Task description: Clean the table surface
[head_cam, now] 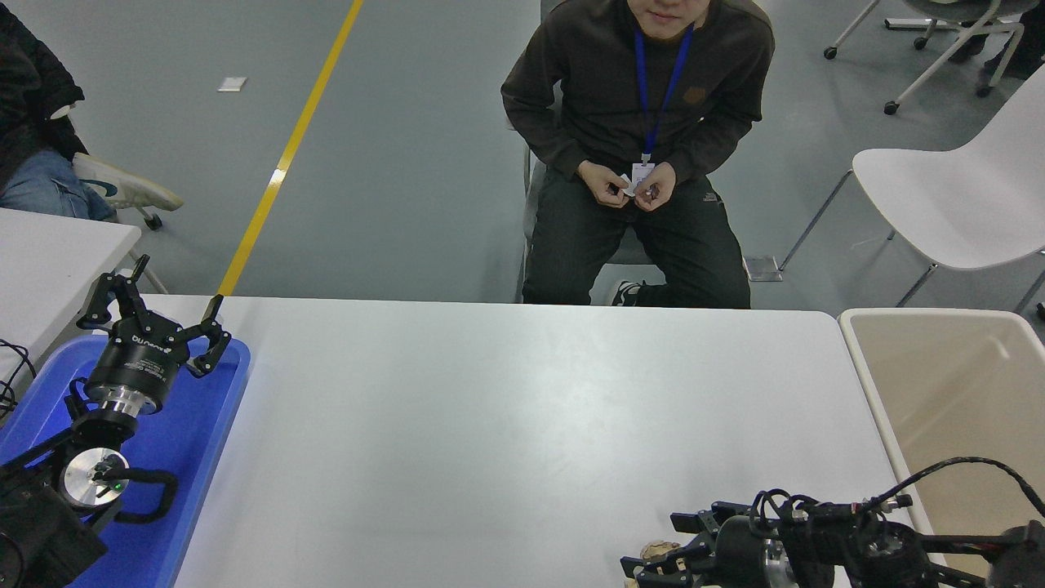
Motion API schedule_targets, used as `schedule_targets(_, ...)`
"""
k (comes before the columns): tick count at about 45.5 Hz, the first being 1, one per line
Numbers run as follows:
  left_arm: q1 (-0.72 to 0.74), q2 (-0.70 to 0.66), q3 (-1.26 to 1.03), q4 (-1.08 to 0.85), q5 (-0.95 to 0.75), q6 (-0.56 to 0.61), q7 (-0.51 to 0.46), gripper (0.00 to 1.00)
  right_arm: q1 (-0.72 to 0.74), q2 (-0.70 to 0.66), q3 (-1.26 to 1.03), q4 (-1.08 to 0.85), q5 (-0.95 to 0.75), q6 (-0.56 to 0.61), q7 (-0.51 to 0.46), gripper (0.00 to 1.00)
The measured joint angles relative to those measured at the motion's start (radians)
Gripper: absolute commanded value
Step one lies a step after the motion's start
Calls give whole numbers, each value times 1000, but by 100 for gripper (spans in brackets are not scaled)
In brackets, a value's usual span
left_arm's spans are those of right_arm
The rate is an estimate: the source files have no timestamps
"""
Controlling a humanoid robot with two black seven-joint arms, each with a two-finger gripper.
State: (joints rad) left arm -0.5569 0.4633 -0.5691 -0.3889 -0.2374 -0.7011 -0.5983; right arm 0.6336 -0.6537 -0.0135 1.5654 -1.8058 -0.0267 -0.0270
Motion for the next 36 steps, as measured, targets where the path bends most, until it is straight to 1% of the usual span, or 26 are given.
schedule_targets(4, 0, 0, 0, 0, 0, 0, 0, 100, -3, 3, -26, -18, -10, -27, 1, 100)
schedule_targets(16, 0, 0, 0, 0, 0, 0, 0, 100, 0, 15, -117, -75, -29, -157, 2, 100)
schedule_targets(36, 0, 0, 0, 0, 0, 0, 0, 100, -15, 34, -172, -108, -36, -269, 5, 98)
